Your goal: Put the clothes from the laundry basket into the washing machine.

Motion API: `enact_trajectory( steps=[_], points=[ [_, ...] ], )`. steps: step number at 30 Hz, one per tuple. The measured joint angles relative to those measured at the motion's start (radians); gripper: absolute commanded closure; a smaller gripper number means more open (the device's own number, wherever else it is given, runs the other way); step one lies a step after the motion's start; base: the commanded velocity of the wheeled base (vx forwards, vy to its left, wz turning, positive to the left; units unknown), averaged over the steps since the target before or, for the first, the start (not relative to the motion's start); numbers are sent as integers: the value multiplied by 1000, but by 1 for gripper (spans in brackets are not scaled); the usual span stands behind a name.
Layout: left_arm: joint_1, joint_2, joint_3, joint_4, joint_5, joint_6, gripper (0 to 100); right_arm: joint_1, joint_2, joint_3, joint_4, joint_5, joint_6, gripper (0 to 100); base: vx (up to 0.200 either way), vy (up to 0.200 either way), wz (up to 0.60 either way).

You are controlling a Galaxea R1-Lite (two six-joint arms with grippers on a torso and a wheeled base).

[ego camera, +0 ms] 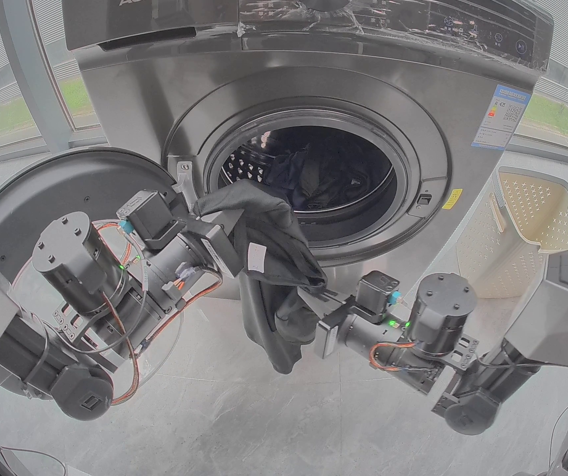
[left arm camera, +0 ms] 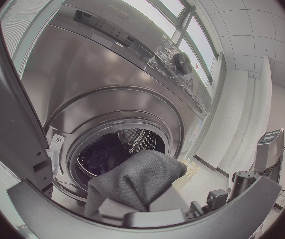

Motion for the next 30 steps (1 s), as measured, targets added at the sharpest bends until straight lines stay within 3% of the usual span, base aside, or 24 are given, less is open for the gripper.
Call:
enact_trajectory(
  steps=[5, 10, 20, 30],
  points=[
    [26, 7, -6, 1, 16, 0, 100, -50, -99, 106, 1, 23, -14, 100, 0, 0, 0],
    [53, 11, 2, 7, 40, 0, 100, -107, -183, 149, 3, 52, -24, 100, 0, 0, 0],
    [52, -23, 32, 40, 64, 1, 100, -145, -274, 155, 0, 52, -26, 100, 0, 0, 0],
    [44, -54, -11, 37, 148, 5, 100, -176, -337, 149, -8, 52, -25, 100, 0, 0, 0]
  ],
)
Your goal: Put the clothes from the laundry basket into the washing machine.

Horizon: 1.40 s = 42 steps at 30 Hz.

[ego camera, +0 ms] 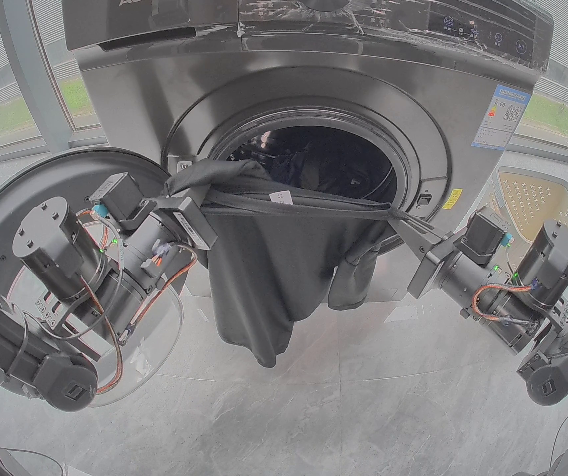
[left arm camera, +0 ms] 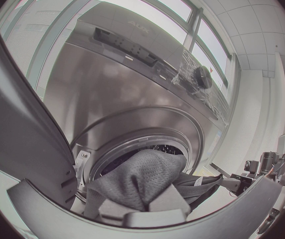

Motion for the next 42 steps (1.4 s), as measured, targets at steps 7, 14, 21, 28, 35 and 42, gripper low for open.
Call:
enact_trajectory(
  steps=[7, 14, 21, 28, 35, 42],
  points=[
    [-16, -9, -22, 9, 22, 4, 100, 6, -24, 25, -1, -6, 5, 100, 0, 0, 0],
    [-36, -6, 8, 13, 24, 11, 100, -5, -52, 16, -1, -9, 9, 100, 0, 0, 0],
    [-58, -1, 24, 10, 16, 12, 100, -7, -91, 0, 8, -31, 4, 100, 0, 0, 0],
    [-59, 4, 23, 10, 13, 12, 100, -9, -120, -4, 16, -34, 0, 100, 0, 0, 0],
    [-57, 8, 28, 3, 7, 21, 100, -11, -126, -7, 19, -34, -2, 100, 0, 0, 0],
    [-91, 13, 28, -3, -13, 41, 100, -11, -129, 5, 17, -35, -1, 100, 0, 0, 0]
  ],
)
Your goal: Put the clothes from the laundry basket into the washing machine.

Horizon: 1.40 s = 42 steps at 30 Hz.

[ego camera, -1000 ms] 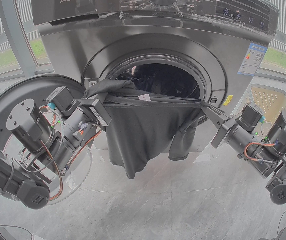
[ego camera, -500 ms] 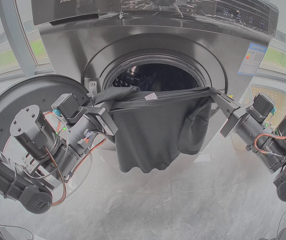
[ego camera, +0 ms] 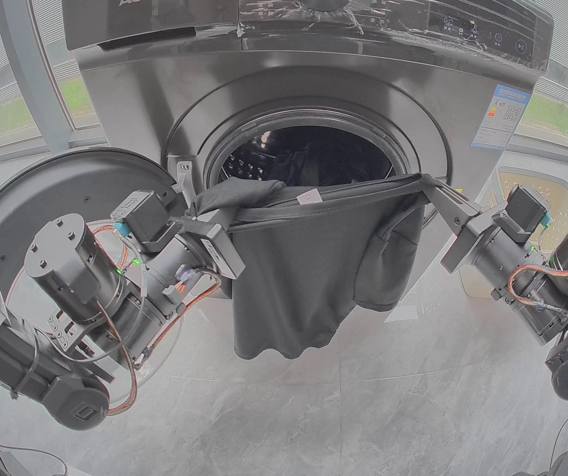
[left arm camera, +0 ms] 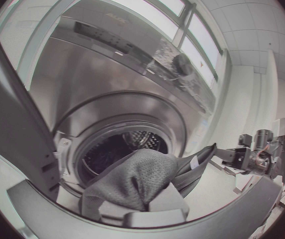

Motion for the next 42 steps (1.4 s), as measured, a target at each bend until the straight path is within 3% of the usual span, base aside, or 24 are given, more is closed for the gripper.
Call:
enact_trajectory(
  steps=[5, 11, 12, 27, 42],
  points=[
    [-45, 12, -23, -1, -76, 24, 100, 11, 5, 16, 2, 4, 1, 100, 0, 0, 0],
    [-67, 31, -65, 2, -109, 30, 100, 57, 55, 35, -3, 3, 7, 100, 0, 0, 0],
    [-69, 32, -76, 5, -111, 30, 100, 65, 68, 40, -4, 2, 9, 0, 0, 0, 0],
    [-74, 37, -105, -2, -116, 59, 100, 109, 229, 151, -5, 8, 15, 0, 0, 0, 0],
    [-73, 30, -99, -23, -117, 61, 100, 112, 453, -98, -9, 32, 6, 0, 0, 0, 0]
  ],
)
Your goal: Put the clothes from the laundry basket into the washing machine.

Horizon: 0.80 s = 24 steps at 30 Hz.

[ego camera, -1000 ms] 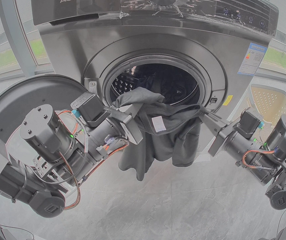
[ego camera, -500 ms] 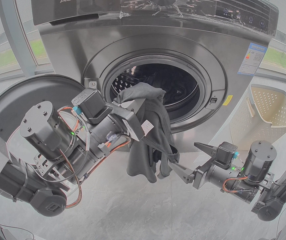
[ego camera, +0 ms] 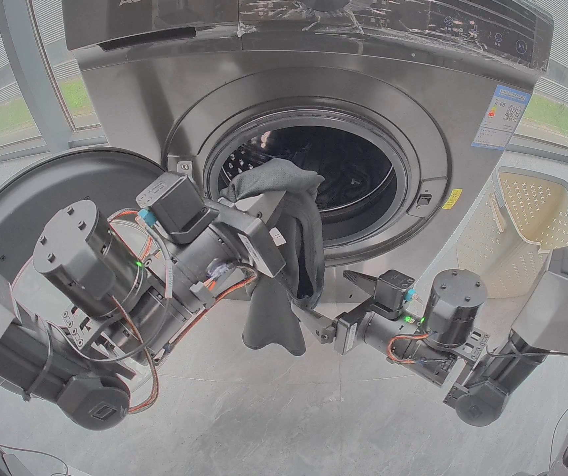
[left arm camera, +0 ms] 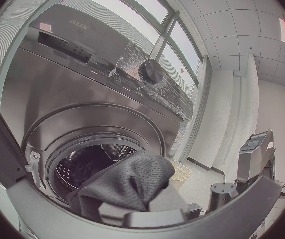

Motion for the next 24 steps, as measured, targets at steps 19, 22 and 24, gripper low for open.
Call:
enact_trajectory(
  steps=[19, 22, 24],
  points=[
    [-4, -3, 0, -9, 0, 0, 100, 8, 262, -343, -15, 21, -12, 0, 0, 0, 0],
    [-3, -3, 0, -9, 0, 0, 100, 20, 293, -381, -14, 20, -13, 0, 0, 0, 0],
    [-3, -3, 0, -9, 1, 0, 100, 26, 314, -406, -12, 16, -13, 0, 0, 0, 0]
  ],
)
